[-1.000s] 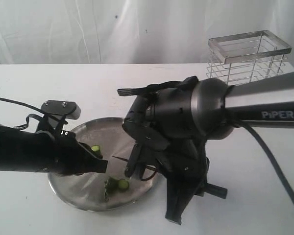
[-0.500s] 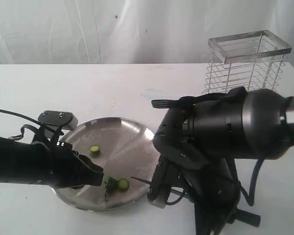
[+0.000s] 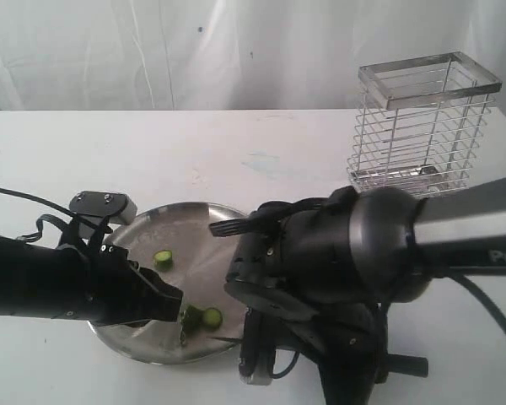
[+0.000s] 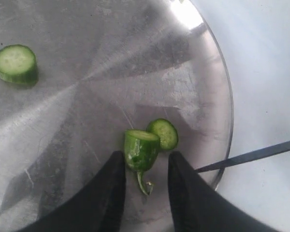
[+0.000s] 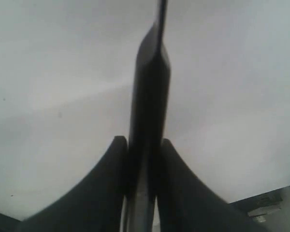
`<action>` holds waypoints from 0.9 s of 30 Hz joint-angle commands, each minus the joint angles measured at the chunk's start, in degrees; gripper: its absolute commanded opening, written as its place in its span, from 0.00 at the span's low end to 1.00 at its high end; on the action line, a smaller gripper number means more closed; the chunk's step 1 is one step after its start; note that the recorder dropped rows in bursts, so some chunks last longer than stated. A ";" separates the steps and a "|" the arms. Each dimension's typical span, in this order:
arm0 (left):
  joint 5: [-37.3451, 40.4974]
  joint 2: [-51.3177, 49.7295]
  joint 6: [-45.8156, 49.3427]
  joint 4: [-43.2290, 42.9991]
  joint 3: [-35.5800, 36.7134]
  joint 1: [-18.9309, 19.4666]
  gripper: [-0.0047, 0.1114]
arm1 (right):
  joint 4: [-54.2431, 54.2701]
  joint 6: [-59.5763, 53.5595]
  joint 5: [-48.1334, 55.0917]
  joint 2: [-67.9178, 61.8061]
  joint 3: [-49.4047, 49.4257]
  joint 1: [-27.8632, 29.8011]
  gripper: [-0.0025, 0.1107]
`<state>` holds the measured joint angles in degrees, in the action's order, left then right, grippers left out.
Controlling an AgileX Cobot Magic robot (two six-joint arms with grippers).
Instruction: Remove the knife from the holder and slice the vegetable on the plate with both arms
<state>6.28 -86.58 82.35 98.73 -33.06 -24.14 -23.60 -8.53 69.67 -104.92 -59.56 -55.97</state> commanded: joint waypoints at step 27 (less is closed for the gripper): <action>5.36 0.52 -0.46 1.01 2.23 0.09 0.35 | -9.37 2.80 0.30 -10.56 -17.05 -0.29 0.02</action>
<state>10.98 -86.58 82.00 98.73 -31.66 -24.14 -32.54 -7.26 69.44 -116.42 -76.18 -55.97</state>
